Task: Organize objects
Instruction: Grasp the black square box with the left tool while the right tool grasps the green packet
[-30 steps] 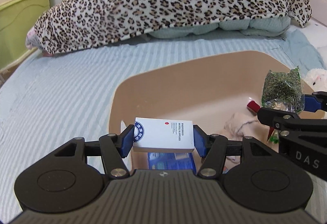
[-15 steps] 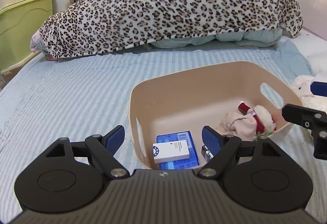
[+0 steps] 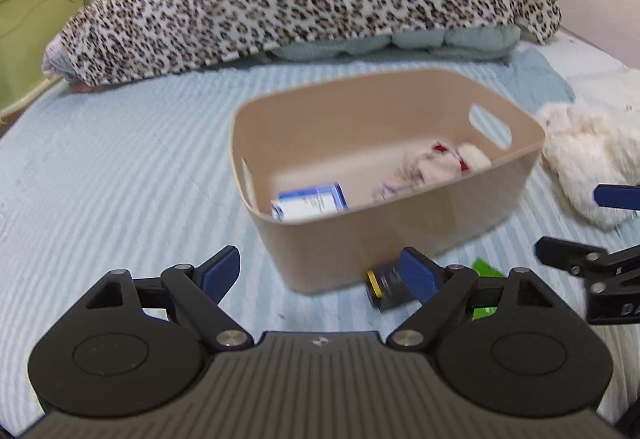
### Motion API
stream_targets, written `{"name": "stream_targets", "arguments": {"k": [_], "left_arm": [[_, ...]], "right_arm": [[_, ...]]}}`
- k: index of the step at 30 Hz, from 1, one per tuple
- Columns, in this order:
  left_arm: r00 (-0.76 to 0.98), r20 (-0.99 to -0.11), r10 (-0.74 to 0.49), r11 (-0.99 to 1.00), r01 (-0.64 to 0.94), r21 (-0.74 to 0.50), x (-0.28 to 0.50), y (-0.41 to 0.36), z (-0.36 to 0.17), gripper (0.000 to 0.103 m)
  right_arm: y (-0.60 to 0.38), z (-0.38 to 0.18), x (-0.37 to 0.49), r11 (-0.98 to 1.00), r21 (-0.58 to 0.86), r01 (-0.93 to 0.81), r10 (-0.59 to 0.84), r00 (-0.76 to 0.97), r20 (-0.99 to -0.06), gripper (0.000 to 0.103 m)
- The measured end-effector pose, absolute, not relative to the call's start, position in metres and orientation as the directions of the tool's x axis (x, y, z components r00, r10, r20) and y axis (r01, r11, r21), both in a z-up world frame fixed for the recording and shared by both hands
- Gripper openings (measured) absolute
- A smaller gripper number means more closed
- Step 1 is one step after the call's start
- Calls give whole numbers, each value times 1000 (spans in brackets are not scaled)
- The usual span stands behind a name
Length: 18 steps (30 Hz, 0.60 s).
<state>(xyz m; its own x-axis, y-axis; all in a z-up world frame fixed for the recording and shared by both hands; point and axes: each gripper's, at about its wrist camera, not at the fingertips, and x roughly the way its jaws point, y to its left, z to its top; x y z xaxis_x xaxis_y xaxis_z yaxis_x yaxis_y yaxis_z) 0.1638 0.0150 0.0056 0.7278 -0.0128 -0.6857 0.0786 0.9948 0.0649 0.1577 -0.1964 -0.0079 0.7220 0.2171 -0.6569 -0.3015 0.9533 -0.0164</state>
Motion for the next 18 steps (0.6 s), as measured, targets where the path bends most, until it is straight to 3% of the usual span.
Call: {"name": "stream_targets", "arguments": {"k": [11, 18], "left_arm": [[692, -721, -31, 995, 93, 46, 173, 4, -45, 87], [679, -731, -63, 994, 111, 17, 187, -9, -62, 87]], "right_arm": [[-185, -72, 182, 939, -14, -343, 207, 596, -776, 95], [-187, -85, 194, 944, 45, -327, 241, 588, -772, 93]]}}
